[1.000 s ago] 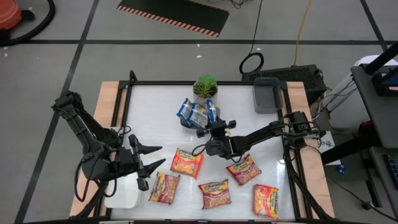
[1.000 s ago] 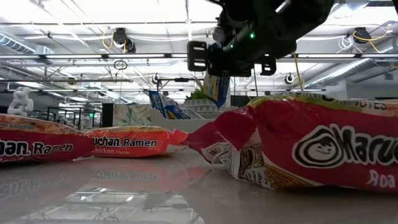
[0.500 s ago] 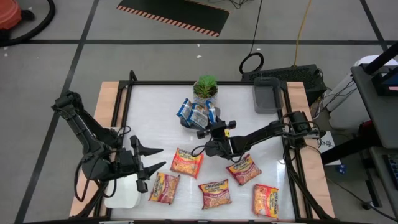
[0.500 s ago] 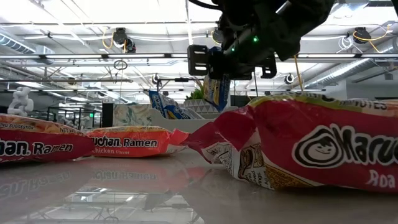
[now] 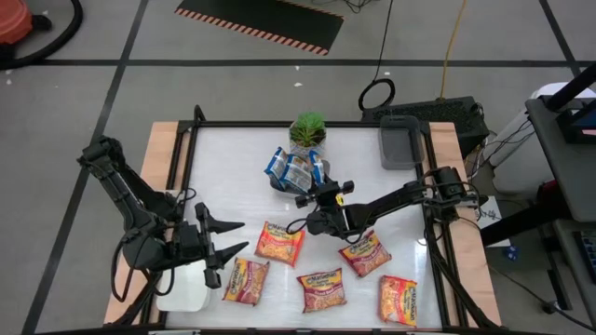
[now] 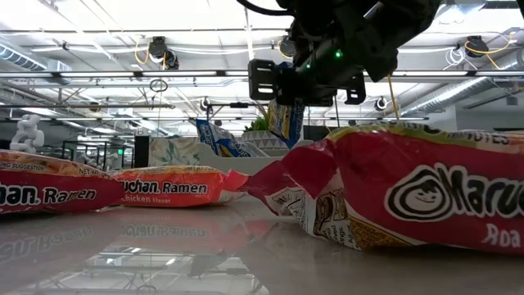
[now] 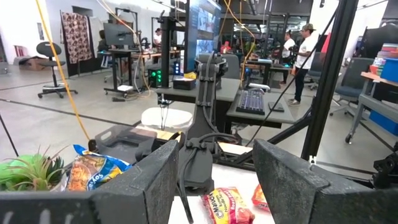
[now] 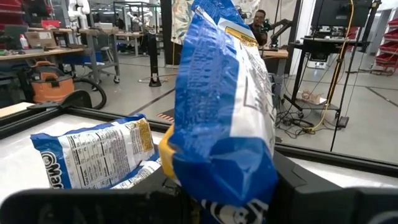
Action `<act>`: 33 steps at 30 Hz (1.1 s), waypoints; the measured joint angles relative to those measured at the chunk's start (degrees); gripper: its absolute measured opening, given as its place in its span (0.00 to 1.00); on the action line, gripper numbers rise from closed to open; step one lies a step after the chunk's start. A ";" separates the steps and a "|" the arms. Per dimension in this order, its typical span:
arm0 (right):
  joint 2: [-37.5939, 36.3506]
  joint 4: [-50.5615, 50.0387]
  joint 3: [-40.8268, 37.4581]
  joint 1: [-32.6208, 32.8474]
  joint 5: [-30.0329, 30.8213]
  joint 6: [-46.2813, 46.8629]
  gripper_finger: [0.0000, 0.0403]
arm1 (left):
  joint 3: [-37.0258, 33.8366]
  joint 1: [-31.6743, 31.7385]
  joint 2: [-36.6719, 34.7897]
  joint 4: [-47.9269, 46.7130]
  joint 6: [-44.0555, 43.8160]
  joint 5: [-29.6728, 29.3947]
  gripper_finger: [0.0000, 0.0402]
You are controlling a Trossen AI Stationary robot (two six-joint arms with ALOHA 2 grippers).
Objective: Sort Maruchan noodles
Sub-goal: Put the blue noodle pack into the gray bin
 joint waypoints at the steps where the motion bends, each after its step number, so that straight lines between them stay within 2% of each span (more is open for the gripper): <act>1: 0.00 -0.02 0.00 0.00 -0.02 -0.02 0.28 | 0.00 0.00 0.00 -0.01 -0.18 0.00 0.53; 14: 0.00 0.00 0.02 0.00 -1.72 -1.36 0.46 | 0.00 0.00 0.00 -0.09 -0.55 0.00 0.53; 21: 0.00 0.07 0.02 0.04 -5.31 -1.44 0.47 | 0.00 -0.01 0.00 -0.13 -0.53 0.00 0.53; 28: 0.00 0.26 0.04 -0.13 -13.23 0.96 0.48 | 0.00 0.00 0.00 -0.34 -0.53 0.00 0.53; 33: 0.00 2.75 0.04 0.09 -11.70 -0.36 0.48 | 0.00 0.00 0.00 -0.35 -0.53 0.00 0.53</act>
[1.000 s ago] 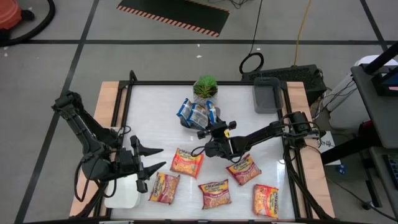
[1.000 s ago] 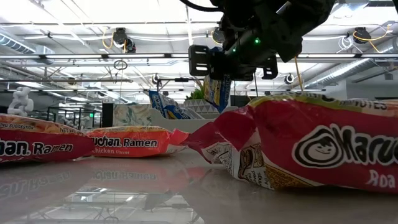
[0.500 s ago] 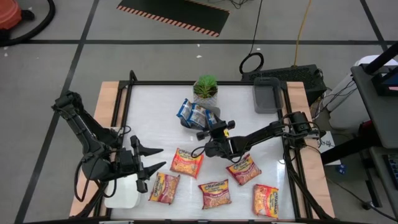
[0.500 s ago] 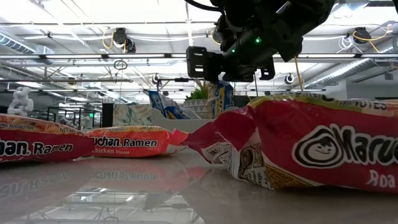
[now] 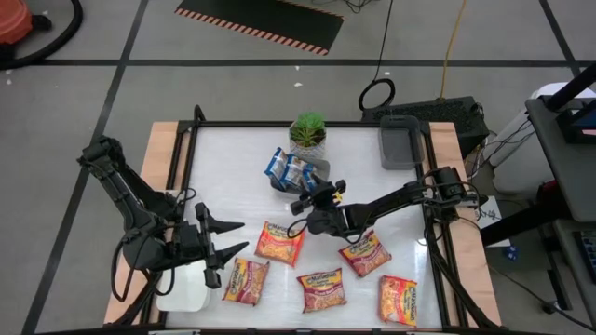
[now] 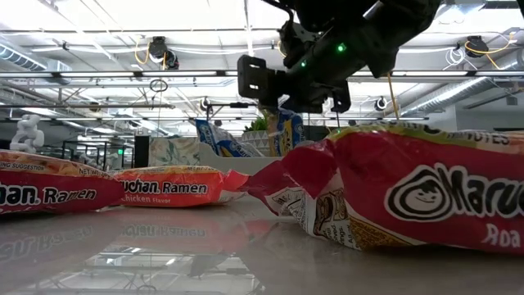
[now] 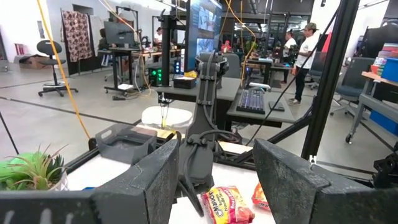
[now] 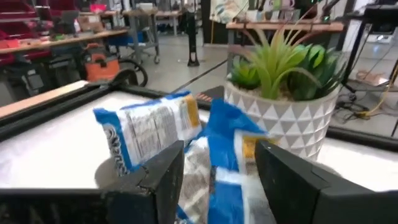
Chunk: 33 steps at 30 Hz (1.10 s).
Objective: Sort Maruchan noodles
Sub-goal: Put the blue noodle pack into the gray bin
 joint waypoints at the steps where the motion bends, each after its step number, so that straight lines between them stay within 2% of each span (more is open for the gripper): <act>1: 0.00 1.26 0.00 0.02 0.39 -1.18 0.48 | 0.00 0.00 0.00 0.00 0.00 0.00 0.53; 11: 0.00 9.02 0.00 3.14 1.27 -12.25 0.48 | 0.00 0.00 0.00 -1.60 -1.04 0.00 0.53; 16: 0.00 8.96 0.00 6.52 2.16 -13.56 0.48 | 0.00 0.00 0.00 -2.83 -1.92 0.00 0.53; 21: -1.53 8.97 0.20 8.05 3.31 -15.03 0.58 | 0.00 0.00 0.00 -2.95 -2.26 -0.05 0.53; 24: -2.38 6.36 0.24 8.19 4.27 -15.31 0.66 | 0.00 0.29 0.00 -2.99 -2.67 -0.07 0.53; 27: -2.40 1.60 0.24 7.27 1.72 -14.63 0.72 | 0.00 0.69 0.00 -3.09 -3.14 -0.11 0.53; 30: -2.40 -5.12 0.24 5.85 -2.92 -10.95 0.72 | 0.00 1.36 0.02 -3.15 -3.44 -0.11 0.53; 33: -2.32 -11.59 0.22 5.25 -3.12 -5.28 0.71 | 0.00 1.73 0.06 -4.21 -4.37 -0.10 0.53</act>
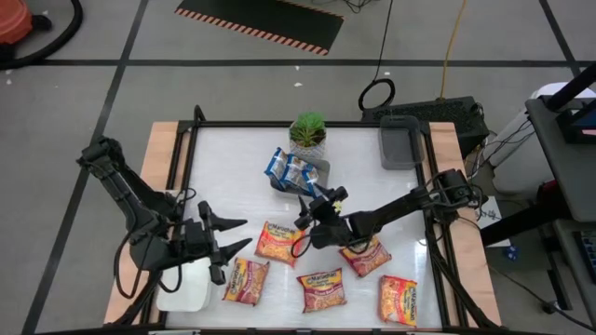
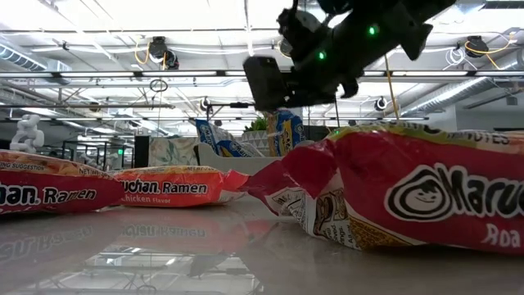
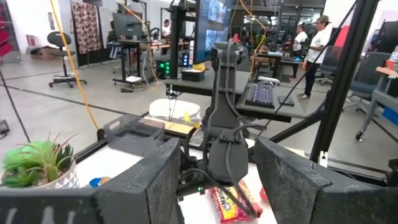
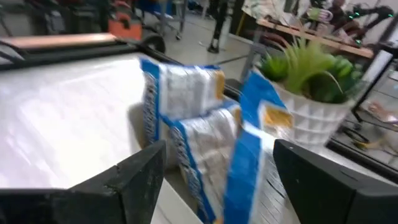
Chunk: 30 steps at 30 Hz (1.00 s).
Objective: Sort Maruchan noodles
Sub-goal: Put the blue noodle pack into the gray bin
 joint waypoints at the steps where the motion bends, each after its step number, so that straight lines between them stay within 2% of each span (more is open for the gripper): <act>1: 0.00 -1.02 -0.02 0.01 0.76 0.62 0.71 | 0.00 0.23 0.00 -0.44 -0.43 0.02 0.53; 5: 0.00 -1.51 -0.02 0.43 5.31 -1.28 0.71 | 0.00 0.79 0.00 -1.77 -1.10 0.02 0.53; 10: 0.00 -2.81 -0.08 -0.76 0.44 -1.46 0.70 | 0.00 1.52 0.00 -1.87 -0.77 0.04 0.53; 16: 0.02 -2.60 -4.12 -2.67 -0.36 9.83 0.66 | 0.00 1.77 0.00 -2.31 -0.79 0.06 0.53; 21: 0.02 -2.30 -6.46 -4.16 -4.68 13.44 0.52 | 0.00 1.77 0.00 -2.47 -0.55 0.06 0.53; 27: 0.02 -2.10 -7.04 -4.24 -3.71 12.91 0.30 | 0.00 2.43 0.00 -3.16 -0.44 0.09 0.53; 30: 0.02 -1.72 -7.04 -4.26 -3.02 12.77 0.24 | 0.00 2.81 0.00 -3.81 -0.50 0.10 0.53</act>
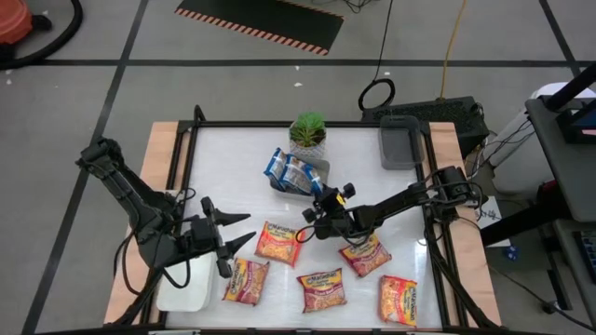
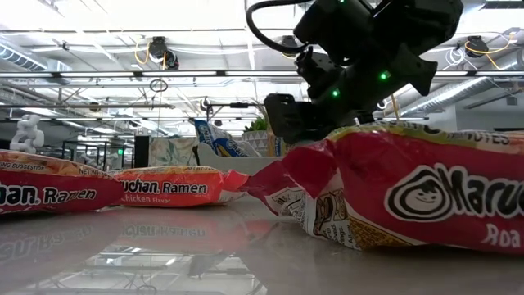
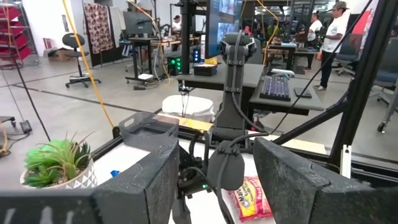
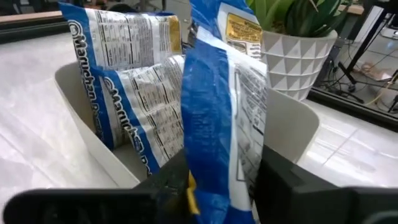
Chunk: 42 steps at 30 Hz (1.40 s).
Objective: Sort Maruchan noodles
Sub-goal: Put the blue noodle pack into the gray bin
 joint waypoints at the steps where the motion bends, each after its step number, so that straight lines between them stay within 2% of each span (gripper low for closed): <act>1: 0.00 0.36 0.00 -0.05 0.05 -0.09 0.24 | 0.00 0.15 0.00 -0.37 -0.27 0.00 0.53; 9: 0.02 8.62 0.00 -0.64 2.59 -1.83 0.31 | 0.02 1.53 0.00 -2.37 -2.53 0.18 0.53; 16: -0.74 11.28 1.82 -0.26 3.84 -7.92 0.26 | 0.02 1.78 0.00 -2.66 -3.45 1.86 0.53; 21: -1.08 11.21 3.88 0.56 10.67 -16.17 0.25 | 0.01 1.62 0.00 -2.73 -4.59 1.98 0.53; 26: -1.33 10.89 4.22 0.22 12.01 -20.30 0.26 | 0.02 1.30 0.00 -2.75 -4.85 4.23 0.53; 29: -1.42 8.06 4.28 0.03 12.00 -18.10 0.26 | 0.02 1.14 0.00 -2.80 -5.14 4.39 0.53; 36: -1.42 -2.49 4.26 -0.40 11.67 -6.54 0.25 | 0.02 0.99 0.00 -4.93 -7.59 4.50 0.53; 42: -1.42 -6.40 4.28 -1.08 6.37 -0.19 0.29 | 0.02 0.97 0.00 -5.27 -8.28 4.46 0.53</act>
